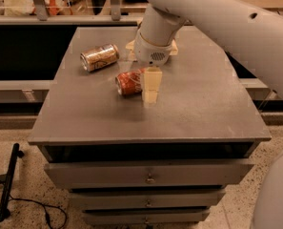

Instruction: Pick coke can

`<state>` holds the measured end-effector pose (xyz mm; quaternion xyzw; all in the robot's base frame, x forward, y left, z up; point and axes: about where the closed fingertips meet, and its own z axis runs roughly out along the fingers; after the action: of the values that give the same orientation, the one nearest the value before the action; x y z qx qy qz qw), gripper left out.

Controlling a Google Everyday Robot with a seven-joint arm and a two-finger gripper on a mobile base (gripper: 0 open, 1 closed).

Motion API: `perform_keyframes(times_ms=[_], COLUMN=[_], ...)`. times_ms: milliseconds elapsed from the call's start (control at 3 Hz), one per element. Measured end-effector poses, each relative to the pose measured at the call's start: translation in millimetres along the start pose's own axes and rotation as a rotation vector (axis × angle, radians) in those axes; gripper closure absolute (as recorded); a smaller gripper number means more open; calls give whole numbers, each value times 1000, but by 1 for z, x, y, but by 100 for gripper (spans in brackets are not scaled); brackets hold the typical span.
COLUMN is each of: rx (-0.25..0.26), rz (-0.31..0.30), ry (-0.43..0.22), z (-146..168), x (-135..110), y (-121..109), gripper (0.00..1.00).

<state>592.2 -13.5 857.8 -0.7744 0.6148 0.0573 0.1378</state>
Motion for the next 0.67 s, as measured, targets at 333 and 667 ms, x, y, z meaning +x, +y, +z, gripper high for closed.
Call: perform_keyframes(times_ms=[333,667], rx=[1,-5], rz=[-7,-27], ry=[-7,-25], z=[4,9], x=[-5,-8], y=[-1,-1], gripper=[0,18])
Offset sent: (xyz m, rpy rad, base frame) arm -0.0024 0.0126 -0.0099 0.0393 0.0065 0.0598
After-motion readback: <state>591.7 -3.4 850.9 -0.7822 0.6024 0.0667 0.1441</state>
